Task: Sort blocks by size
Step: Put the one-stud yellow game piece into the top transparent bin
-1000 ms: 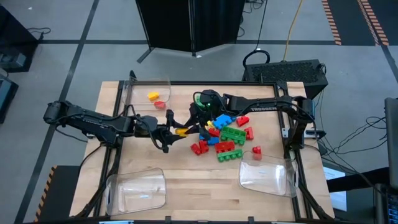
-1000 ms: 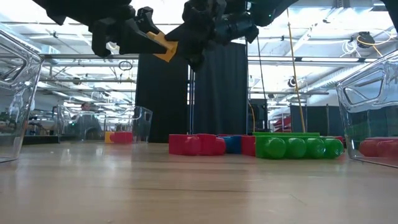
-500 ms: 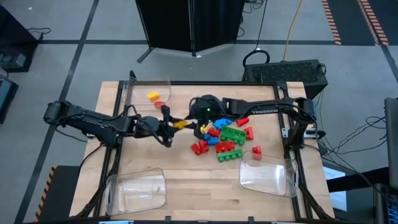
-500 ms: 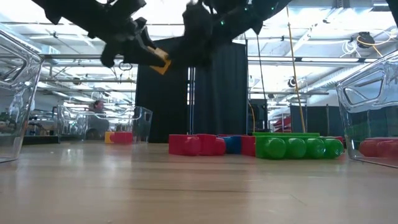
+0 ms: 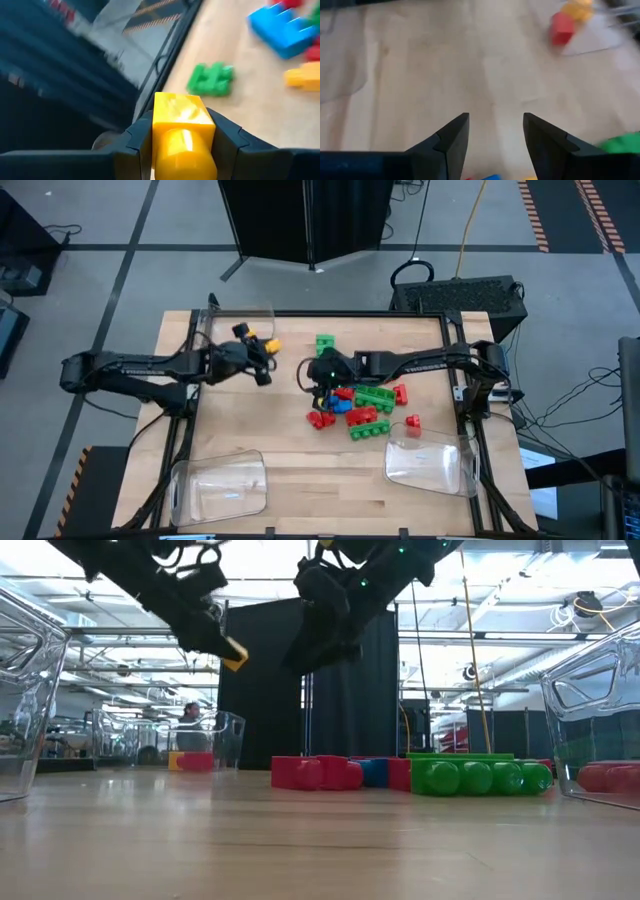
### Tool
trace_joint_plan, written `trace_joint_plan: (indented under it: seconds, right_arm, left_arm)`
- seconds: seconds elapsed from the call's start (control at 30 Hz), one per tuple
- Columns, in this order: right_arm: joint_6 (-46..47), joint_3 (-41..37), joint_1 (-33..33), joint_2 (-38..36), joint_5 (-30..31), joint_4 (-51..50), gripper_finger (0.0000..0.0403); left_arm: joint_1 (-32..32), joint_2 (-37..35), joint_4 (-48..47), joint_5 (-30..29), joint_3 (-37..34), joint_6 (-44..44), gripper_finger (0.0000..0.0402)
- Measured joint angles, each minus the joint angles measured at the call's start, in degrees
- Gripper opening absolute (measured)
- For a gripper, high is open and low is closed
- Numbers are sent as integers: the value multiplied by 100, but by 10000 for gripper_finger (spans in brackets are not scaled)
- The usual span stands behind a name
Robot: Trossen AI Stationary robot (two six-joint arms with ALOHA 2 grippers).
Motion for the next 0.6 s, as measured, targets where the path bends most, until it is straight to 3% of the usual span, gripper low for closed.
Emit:
trace_joint_plan:
  seconds: [0.1,0.27,0.6]
  right_arm:
    - [96,-104,202,0,1,30,176]
    - [284,-484,506,0,560,212,176]
    - [278,-1706,631,0,548,1957,176]
  left_arm:
    - [459,0,-132,8,0,-396,134]
    - [1200,4,-557,15,0,-1167,134]
    - [2160,120,-1242,130,0,-2235,135]
